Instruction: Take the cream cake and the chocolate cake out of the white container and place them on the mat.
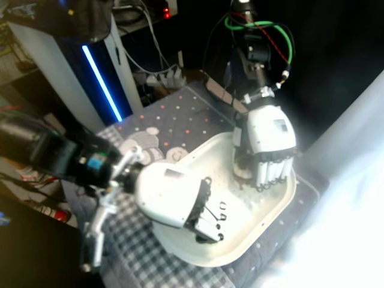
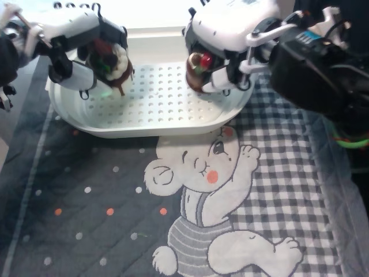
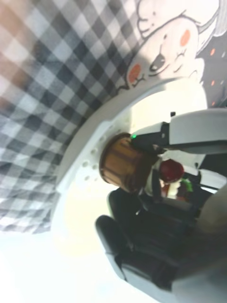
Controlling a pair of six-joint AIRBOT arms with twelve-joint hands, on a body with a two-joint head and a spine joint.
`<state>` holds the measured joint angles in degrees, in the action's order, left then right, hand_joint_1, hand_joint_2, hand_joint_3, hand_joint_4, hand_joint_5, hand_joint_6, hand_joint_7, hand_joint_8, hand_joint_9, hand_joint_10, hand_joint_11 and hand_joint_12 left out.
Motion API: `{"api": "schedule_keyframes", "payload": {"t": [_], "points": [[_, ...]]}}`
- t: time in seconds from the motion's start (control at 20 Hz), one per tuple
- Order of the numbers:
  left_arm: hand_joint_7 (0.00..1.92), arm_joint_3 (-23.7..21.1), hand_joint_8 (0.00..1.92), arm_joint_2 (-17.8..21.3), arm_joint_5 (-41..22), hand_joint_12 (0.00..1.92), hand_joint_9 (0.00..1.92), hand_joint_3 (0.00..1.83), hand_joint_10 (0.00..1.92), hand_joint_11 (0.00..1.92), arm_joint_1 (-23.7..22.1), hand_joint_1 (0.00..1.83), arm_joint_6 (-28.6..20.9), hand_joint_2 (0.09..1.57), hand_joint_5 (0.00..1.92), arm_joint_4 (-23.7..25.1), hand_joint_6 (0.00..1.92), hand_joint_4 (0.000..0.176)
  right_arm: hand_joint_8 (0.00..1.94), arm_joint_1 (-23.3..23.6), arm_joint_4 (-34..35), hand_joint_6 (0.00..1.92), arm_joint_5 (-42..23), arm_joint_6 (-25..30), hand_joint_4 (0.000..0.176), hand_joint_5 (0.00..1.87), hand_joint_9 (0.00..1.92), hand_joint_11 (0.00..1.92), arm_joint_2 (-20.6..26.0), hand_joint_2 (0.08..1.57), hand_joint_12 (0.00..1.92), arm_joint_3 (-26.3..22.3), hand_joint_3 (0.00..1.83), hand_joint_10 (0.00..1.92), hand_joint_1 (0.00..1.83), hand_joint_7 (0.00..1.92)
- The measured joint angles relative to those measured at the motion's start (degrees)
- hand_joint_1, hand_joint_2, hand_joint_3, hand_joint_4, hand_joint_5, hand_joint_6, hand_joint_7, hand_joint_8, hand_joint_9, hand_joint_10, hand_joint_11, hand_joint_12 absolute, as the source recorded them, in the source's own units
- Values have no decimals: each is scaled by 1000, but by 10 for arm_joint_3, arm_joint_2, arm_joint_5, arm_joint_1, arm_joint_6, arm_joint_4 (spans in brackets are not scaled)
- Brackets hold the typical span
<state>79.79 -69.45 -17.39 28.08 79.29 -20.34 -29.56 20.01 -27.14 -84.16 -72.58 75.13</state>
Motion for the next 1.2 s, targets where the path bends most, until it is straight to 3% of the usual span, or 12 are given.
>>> {"api": "schedule_keyframes", "payload": {"t": [0.05,0.2,0.3,0.4,0.45,0.55,0.6,0.75,0.9,1.0,1.1,1.2], "points": [[835,-11,1266,8,-12,1651,841,0,1527,685,-2,1356,0,1198,728,5,1067,0,1044,0,-3,907,-12,0,0,952,863,553,8,1127,1561,-9,0,1355,1374,938],[838,-47,1230,39,-69,1583,784,0,1492,595,-2,1349,-75,1200,720,62,1196,0,931,0,-21,938,-63,-1,0,985,878,586,38,1114,1502,-54,0,1310,1376,966],[905,-74,1145,62,-102,1670,898,0,1452,724,-1,1366,-95,1164,785,82,1022,0,971,0,-41,886,-87,-1,0,991,865,585,58,1114,1542,-83,1,1331,1376,971],[907,-112,1103,93,-142,1526,897,2,1353,756,3,1364,-97,1157,774,95,1125,0,978,0,-54,887,-128,-1,0,945,878,640,79,1116,1568,-118,1,1336,1379,1000],[901,-133,1107,111,-167,1527,899,2,1357,785,11,1364,-97,1159,767,103,1127,0,993,0,-54,869,-157,-2,0,926,896,756,82,1116,1593,-136,1,1347,1381,1003],[940,-161,1069,131,-196,1504,943,0,1312,785,23,1367,-97,1144,797,108,1069,0,1011,0,-70,932,-186,0,0,882,904,806,100,1124,1587,-170,2,1352,1379,986],[957,-179,1049,148,-212,1487,956,0,1290,784,33,1368,-99,1136,806,113,1055,0,1055,0,-84,900,-203,1,0,939,978,853,111,1109,1600,-186,0,1262,1290,1050],[924,-226,1104,195,-266,1384,924,0,1265,836,75,1368,-99,1148,777,111,1114,0,1100,0,-89,934,-240,0,0,838,880,886,148,1146,1613,-216,2,1436,1374,938],[930,-263,1091,220,-302,1362,925,0,1255,826,106,1367,-98,1149,765,113,1135,0,994,-35,-95,992,-278,-1,0,837,919,905,173,1133,1590,-247,0,1375,1380,985],[972,-278,978,225,-308,1378,931,0,1246,802,113,1372,-99,1133,812,122,1119,0,988,-66,-101,917,-284,0,0,940,1078,947,189,1098,1604,-271,0,1255,1285,1115],[970,-300,978,242,-328,1408,952,0,1247,832,130,1375,-99,1124,849,129,1032,0,1108,-82,-102,950,-295,1,0,833,865,885,208,1147,1681,-291,4,1452,1372,958],[954,-326,1016,264,-352,1410,953,1,1264,869,157,1373,-99,1129,834,129,1017,0,1122,-89,-97,936,-318,-1,0,821,866,924,219,1152,1652,-302,0,1459,1377,943]]}}
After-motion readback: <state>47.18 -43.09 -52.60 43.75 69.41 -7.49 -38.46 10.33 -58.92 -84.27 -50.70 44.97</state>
